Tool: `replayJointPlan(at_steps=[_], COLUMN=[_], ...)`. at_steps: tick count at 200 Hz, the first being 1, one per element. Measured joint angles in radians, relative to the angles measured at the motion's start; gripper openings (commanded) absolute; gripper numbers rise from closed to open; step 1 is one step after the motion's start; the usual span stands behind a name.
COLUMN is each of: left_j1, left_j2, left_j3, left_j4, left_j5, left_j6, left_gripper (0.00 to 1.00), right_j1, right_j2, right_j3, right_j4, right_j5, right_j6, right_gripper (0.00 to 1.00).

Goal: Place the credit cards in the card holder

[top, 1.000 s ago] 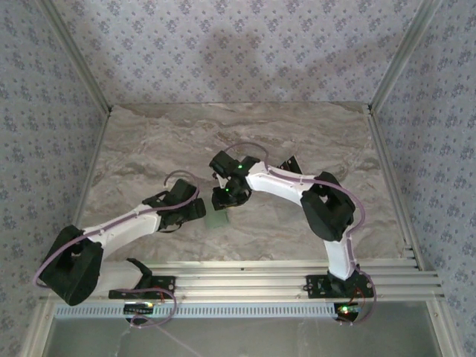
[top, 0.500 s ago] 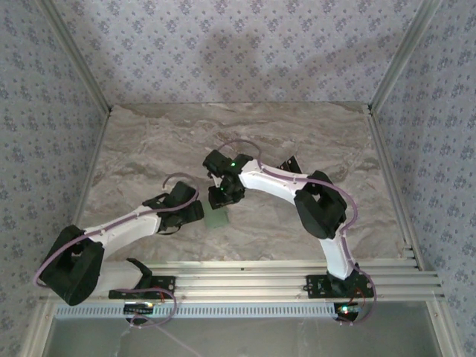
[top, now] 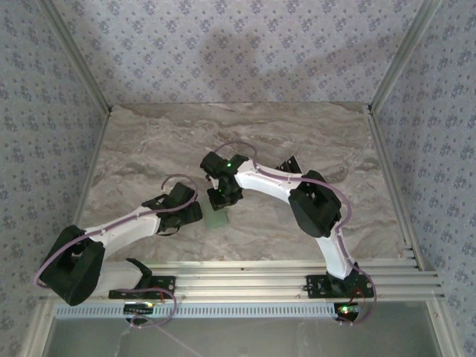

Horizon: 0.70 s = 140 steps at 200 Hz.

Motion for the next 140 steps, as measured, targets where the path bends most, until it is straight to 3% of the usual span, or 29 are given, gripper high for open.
replayJointPlan(at_steps=[57, 140], left_j1=[0.000, 0.002], left_j2=[0.000, 0.016], left_j3=[-0.001, -0.001], left_j4=[0.018, 0.036], left_j5=[0.000, 0.011], left_j6=[0.000, 0.001], left_gripper=[0.86, 0.86], right_j1=[0.000, 0.000], right_j2=[0.000, 0.000], right_j3=[0.002, 0.002], right_j4=[-0.007, -0.006], right_j5=[0.008, -0.011], right_j6=[-0.003, -0.002], right_gripper=[0.00, 0.00])
